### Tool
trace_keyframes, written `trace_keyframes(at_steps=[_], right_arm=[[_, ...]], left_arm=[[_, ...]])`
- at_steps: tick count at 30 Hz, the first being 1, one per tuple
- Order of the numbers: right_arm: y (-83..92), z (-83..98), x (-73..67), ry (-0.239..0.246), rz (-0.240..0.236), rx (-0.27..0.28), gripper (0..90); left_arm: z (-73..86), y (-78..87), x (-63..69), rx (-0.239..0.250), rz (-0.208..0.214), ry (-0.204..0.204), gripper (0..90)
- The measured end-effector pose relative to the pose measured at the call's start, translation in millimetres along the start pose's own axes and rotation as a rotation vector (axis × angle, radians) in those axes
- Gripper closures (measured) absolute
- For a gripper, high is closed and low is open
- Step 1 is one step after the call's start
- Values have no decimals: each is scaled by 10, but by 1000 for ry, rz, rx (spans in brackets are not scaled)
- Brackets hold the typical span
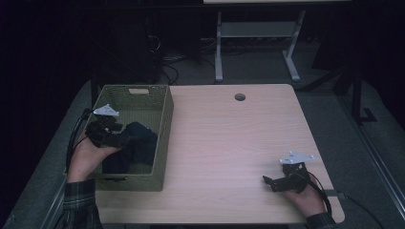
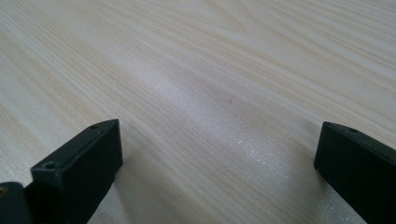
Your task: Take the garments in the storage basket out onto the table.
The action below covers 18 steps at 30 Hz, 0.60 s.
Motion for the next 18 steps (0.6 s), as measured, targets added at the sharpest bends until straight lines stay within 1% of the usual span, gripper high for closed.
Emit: trace_keyframes(at_steps=[6,7,9,10,13,18], right_arm=[[0,0,0,0,0,0,6],[0,0,0,0,0,0,6],[0,0,0,0,0,0,6],[0,0,0,0,0,0,6],[0,0,-1,-1,0,0,6],[1,0,-1,-1,0,-1,6]], left_arm=[[21,-101,-14,-48,13,3,144],[21,-101,-14,-48,13,3,144],[29,-148,-15,-71,19,-1,143],[30,-164,-13,-74,15,4,143],[36,-203,-17,-97,-3,0,143],[42,-256,-14,-120,-11,0,161]])
Point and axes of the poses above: each handheld gripper's, and its own axes: y roughly backward along the jaws, z roughly out of its underside, x roughly to its right, the point moved 1 cm from there along -y, roughly forward along the jaws, and after that the axes turned 3 degrees about z, right-handed, at the moved point
